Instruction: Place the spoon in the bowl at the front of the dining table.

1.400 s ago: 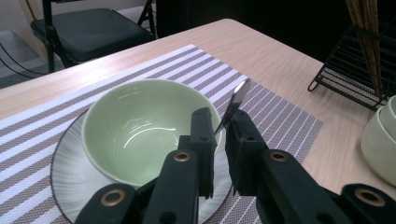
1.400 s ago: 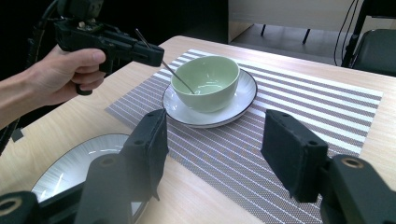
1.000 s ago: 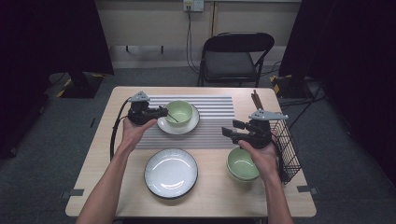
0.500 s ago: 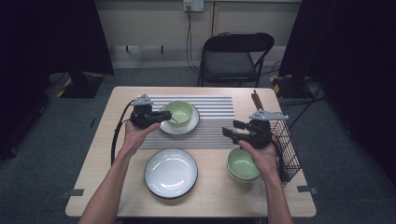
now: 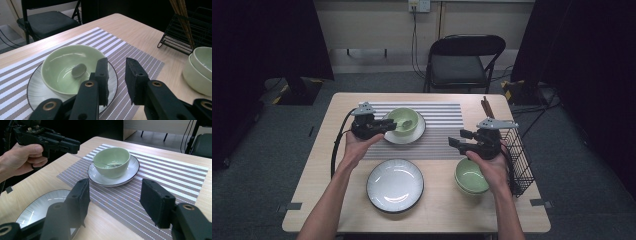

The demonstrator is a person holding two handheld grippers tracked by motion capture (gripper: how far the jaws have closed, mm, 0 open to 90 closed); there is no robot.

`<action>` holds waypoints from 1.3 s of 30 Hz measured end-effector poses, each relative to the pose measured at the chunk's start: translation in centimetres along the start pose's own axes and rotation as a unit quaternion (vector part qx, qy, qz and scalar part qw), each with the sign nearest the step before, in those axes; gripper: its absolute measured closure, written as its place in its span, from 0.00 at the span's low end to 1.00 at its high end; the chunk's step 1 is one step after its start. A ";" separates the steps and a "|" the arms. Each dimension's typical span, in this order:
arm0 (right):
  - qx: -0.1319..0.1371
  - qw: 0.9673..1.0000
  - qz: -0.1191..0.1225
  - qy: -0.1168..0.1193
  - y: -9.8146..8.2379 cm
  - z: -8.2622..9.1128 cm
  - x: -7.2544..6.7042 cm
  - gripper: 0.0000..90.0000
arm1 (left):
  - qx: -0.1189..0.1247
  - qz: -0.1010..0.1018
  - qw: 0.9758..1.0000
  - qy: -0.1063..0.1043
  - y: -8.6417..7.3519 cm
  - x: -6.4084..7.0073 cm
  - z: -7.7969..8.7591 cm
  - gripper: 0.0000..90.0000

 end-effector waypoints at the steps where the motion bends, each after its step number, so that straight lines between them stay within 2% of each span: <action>1: 0.000 1.000 0.000 -0.001 0.0 0.0 0.0 0.45 | 0.003 0.001 1.000 -0.001 0.1 0.0 0.1 0.81; 3: 0.000 1.000 -0.001 -0.001 0.0 0.0 0.0 0.45 | 0.008 0.012 1.000 -0.002 0.1 -0.1 0.3 0.83; 4: 0.000 1.000 0.000 -0.001 0.0 0.0 0.0 0.45 | 0.010 0.008 1.000 -0.007 0.1 -0.3 0.4 0.83; 5: 0.000 1.000 0.000 -0.001 0.0 0.0 0.0 0.45 | 0.011 0.016 1.000 -0.008 0.1 -0.2 0.5 0.84; 11: -0.001 1.000 0.000 -0.001 0.0 0.0 0.1 0.45 | 0.010 0.015 1.000 -0.009 -0.5 0.2 1.0 0.86; 14: -0.001 1.000 0.000 -0.001 0.0 0.0 0.0 0.45 | -0.001 0.016 1.000 -0.004 -1.1 0.3 0.8 0.86; 17: -0.002 1.000 0.001 -0.001 -0.1 -0.1 0.0 0.45 | 0.006 0.017 1.000 -0.007 -1.4 0.4 1.1 0.84; 25: -0.002 1.000 0.001 -0.002 -0.1 -0.1 0.0 0.45 | -0.006 0.023 1.000 -0.007 -2.6 -0.2 2.0 0.84; 29: -0.003 1.000 0.001 -0.001 -0.1 -0.1 -0.1 0.45 | -0.012 0.019 1.000 -0.003 -3.3 -0.6 2.0 0.83; 31: -0.003 1.000 0.001 -0.001 -0.1 -0.1 -0.1 0.45 | -0.018 0.017 1.000 0.009 -3.5 -1.0 2.0 0.82; 35: -0.003 1.000 0.001 -0.001 -0.1 -0.1 -0.1 0.45 | -0.015 0.032 0.999 0.023 -3.6 -1.9 2.1 0.81; 39: -0.003 1.000 0.000 -0.002 -0.1 0.0 0.0 0.45 | -0.021 0.032 0.999 0.036 -3.8 -2.9 2.2 0.83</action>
Point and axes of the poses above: each handheld gripper's, and its own axes: z roughly backward along the jaws, y roughly out of its top, x roughly to its right, the point moved 7 cm from there along -z, roughly forward along the jaws, and after that the axes turned 5 degrees about z, right-handed, at the moved point
